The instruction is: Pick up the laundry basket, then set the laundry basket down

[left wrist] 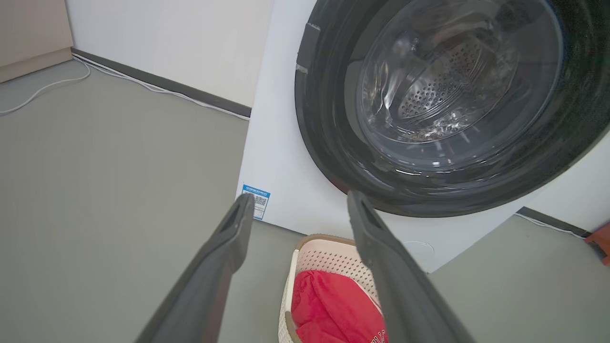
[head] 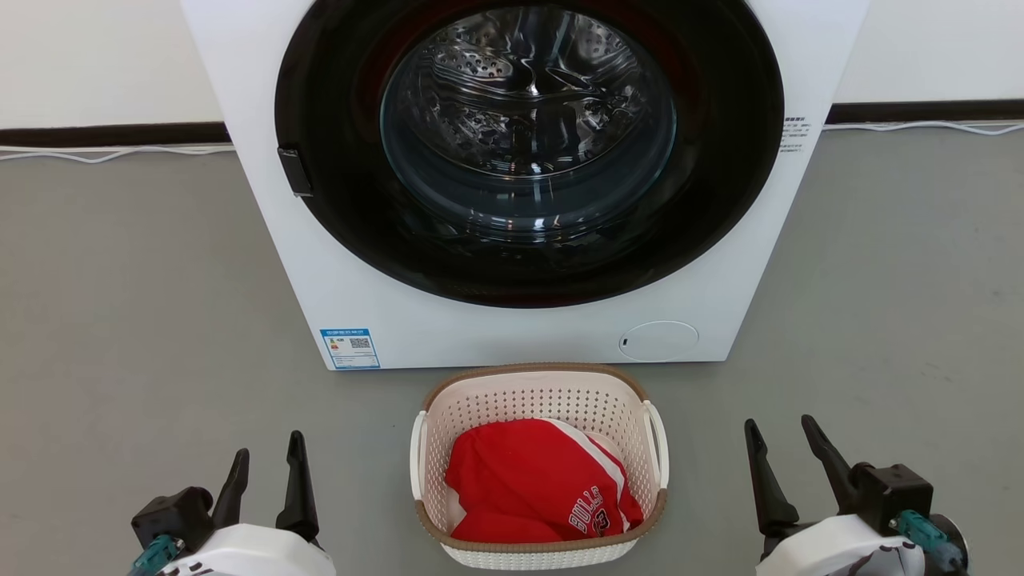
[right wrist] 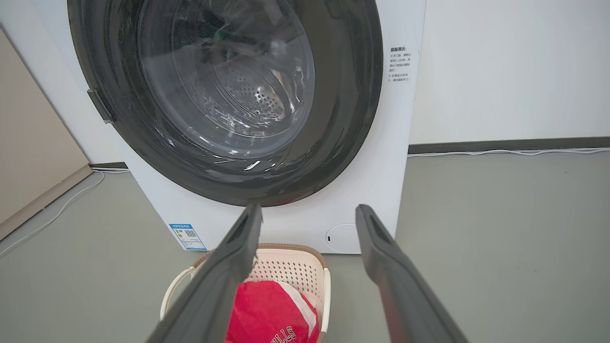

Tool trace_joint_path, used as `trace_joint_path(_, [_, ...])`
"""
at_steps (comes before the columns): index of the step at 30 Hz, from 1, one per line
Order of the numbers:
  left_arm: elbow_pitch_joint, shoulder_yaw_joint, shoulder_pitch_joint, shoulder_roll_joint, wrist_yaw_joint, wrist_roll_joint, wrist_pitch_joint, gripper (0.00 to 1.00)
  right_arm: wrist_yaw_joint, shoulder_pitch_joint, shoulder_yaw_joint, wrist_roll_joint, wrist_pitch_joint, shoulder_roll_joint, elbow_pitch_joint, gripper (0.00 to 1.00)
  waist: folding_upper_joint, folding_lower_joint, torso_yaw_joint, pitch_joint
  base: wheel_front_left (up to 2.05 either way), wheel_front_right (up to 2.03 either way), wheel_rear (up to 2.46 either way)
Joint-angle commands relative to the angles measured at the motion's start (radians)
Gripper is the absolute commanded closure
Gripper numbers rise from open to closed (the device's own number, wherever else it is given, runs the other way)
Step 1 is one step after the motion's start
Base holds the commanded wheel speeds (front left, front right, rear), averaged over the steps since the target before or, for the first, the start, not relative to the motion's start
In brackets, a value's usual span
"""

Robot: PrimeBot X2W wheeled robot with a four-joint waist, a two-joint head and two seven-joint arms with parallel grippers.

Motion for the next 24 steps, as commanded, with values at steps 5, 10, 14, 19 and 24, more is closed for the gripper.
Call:
trace_joint_path(5, [-0.025, 0.026, -0.049, 0.013, 0.012, 0.075, -0.027, 0.00, 0.007, -0.056, 0.025, -0.085, -0.033, -0.005, -0.016, 0.00, 0.0000, 0.0000, -0.002, 0.002, 0.00, 0.00, 0.00])
trace_joint_path(10, [-0.022, 0.026, -0.052, 0.014, 0.016, 0.129, -0.042, 0.00, 0.007, -0.061, 0.029, -0.147, -0.048, -0.005, -0.010, 0.00, 0.0000, 0.0000, -0.004, 0.006, 0.00, 0.00, 0.00])
trace_joint_path(14, [-0.020, 0.027, -0.055, 0.014, 0.017, 0.154, -0.049, 0.00, 0.007, -0.064, 0.029, -0.176, -0.054, -0.005, -0.009, 0.00, 0.0000, 0.0000, -0.004, 0.008, 0.00, 0.00, 0.00])
trace_joint_path(19, [-0.019, 0.028, -0.056, 0.014, 0.017, 0.154, -0.049, 0.00, 0.007, -0.064, 0.026, -0.170, -0.054, -0.005, -0.009, 0.00, 0.0000, 0.0000, -0.003, 0.009, 0.00, 0.00, 0.00])
trace_joint_path(24, [-0.019, 0.028, -0.055, 0.014, 0.017, 0.154, -0.049, 0.00, 0.007, -0.063, 0.030, -0.162, -0.054, -0.005, -0.006, 0.00, 0.0000, 0.0000, -0.003, 0.009, 0.00, 0.00, 0.00])
